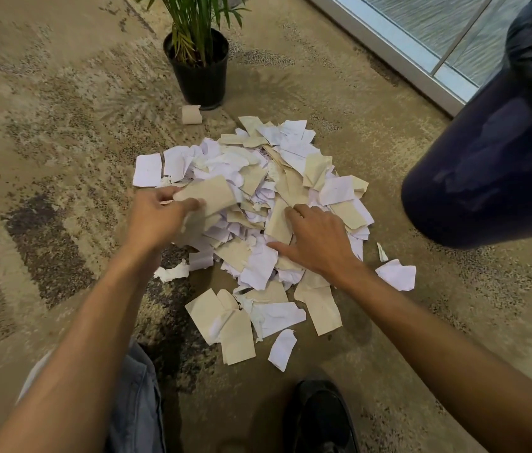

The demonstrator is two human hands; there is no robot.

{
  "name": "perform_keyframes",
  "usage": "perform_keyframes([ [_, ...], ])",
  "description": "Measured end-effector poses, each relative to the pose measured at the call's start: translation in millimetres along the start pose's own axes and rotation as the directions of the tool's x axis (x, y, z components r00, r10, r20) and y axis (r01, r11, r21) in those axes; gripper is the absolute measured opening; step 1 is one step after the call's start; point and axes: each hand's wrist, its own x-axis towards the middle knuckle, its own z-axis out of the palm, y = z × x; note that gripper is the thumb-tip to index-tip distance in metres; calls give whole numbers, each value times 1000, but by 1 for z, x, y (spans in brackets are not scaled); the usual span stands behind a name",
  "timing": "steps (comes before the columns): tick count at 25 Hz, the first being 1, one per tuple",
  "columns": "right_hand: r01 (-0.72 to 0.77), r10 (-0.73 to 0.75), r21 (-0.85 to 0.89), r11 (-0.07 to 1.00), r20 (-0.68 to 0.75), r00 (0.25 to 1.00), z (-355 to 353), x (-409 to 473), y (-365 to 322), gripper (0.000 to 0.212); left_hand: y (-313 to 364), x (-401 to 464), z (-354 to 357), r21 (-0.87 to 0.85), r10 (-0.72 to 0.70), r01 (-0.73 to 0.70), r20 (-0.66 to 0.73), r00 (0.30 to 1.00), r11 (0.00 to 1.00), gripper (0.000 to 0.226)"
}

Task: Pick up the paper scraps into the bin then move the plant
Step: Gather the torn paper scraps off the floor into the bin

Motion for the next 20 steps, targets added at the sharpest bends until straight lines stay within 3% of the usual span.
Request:
perform_keyframes([
  [5, 7, -6, 78, 997, -6, 1000, 0, -3, -9, 33, -14, 3, 18, 160, 86, -88, 20, 996, 983, 11],
  [10, -69, 134, 336, 939, -176, 975, -21, -14, 1, 17, -6, -7, 19, 217, 177, -164, -40, 983, 962, 6],
  [13, -131, 325, 587, 799, -238, 915, -43, -21, 8, 21, 9, -17, 14, 166, 226, -212, -71, 972, 963, 11],
  [17, -123, 467, 844, 522, -162, 870, -86, -32, 23, 16, 46, -43, 23, 49, 297, -294, -85, 951, 954, 17],
  [20, -10, 505, 864, 503, -285, 815, -137, -46, 44, 28, 92, -63, 47, -126, 344, -343, -12, 939, 931, 18],
])
